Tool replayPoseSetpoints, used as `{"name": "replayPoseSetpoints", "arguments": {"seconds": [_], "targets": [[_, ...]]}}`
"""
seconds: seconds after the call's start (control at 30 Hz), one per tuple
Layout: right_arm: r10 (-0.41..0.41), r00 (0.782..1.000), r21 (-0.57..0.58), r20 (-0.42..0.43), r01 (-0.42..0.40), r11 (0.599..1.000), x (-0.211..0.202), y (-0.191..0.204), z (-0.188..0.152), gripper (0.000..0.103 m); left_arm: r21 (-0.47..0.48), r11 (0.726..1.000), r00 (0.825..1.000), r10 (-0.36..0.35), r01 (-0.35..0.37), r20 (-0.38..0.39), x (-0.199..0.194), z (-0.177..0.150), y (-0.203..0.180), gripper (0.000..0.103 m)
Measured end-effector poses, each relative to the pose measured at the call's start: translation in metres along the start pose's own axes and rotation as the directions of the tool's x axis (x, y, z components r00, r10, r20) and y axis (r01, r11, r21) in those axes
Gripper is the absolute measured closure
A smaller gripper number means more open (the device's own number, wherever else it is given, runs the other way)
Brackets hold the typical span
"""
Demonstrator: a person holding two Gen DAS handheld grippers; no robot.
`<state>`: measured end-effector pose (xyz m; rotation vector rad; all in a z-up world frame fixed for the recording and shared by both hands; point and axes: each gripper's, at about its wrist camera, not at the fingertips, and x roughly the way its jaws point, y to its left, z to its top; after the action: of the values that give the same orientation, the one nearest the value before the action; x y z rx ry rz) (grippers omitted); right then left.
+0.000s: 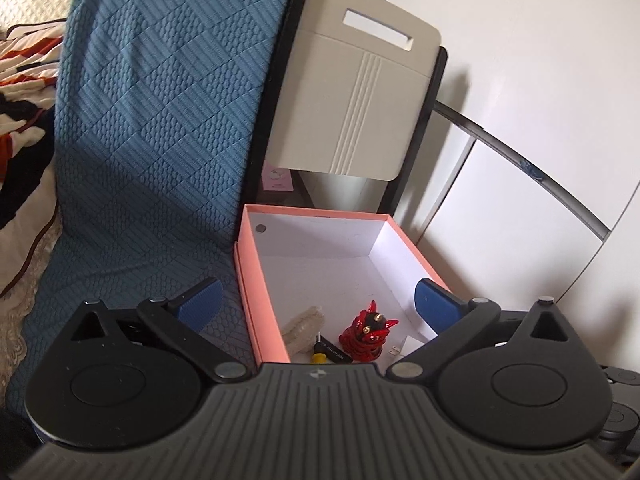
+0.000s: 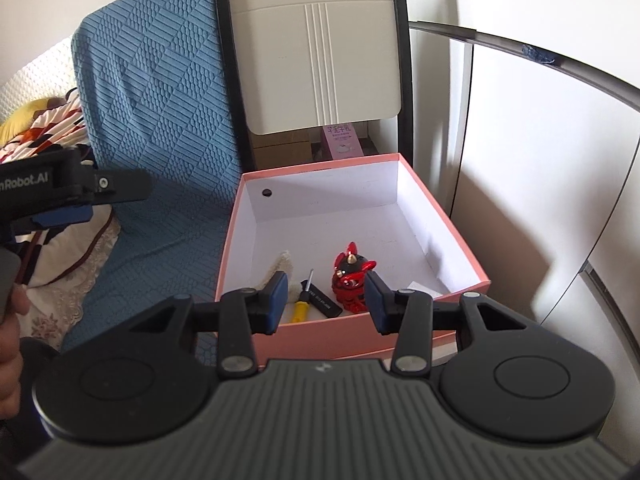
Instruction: Organize rigid objects
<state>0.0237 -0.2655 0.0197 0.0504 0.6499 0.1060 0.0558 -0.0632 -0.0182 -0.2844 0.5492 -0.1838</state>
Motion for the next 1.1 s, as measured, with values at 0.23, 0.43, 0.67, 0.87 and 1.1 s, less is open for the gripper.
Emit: {"name": "replayPoseSetpoints", "arguments": {"seconds": [0.23, 0.43, 0.67, 0.87, 1.1], "targets": [[0.004, 1.0, 0.01, -0.022, -0.004, 1.0, 0.004, 0.005, -0.009, 0.057, 0.026, 0.999, 1.0, 0.024, -0.024, -0.013, 0.003, -0.01, 0.006, 0.0], [-0.015, 1.0, 0.014, -0.023, 0.015, 1.0, 0.008, 0.003, -0.009, 0.057, 0.033, 0.998, 0.998, 0.049, -0.048, -0.031, 0.011, -0.014, 0.01, 0.0], [-0.025, 0.999, 0.024, -0.031, 0.025, 0.999, 0.008, 0.004, -0.013, 0.052, 0.05, 0.997, 0.997, 0.059, -0.057, -0.044, 0.017, -0.016, 0.009, 0.0], [-0.041, 0.999, 0.036, -0.031, 0.042, 0.998, 0.009, -0.001, -0.013, 0.01, 0.07, 0.996, 0.996, 0.064, -0.06, -0.056, 0.02, -0.019, 0.008, 0.0], [-0.067, 0.997, 0.048, -0.035, 0.068, 0.997, 0.008, -0.004, -0.012, 0.01, 0.07, 0.996, 0.996, 0.061, -0.057, -0.061, 0.02, -0.02, 0.008, 0.0]]}}
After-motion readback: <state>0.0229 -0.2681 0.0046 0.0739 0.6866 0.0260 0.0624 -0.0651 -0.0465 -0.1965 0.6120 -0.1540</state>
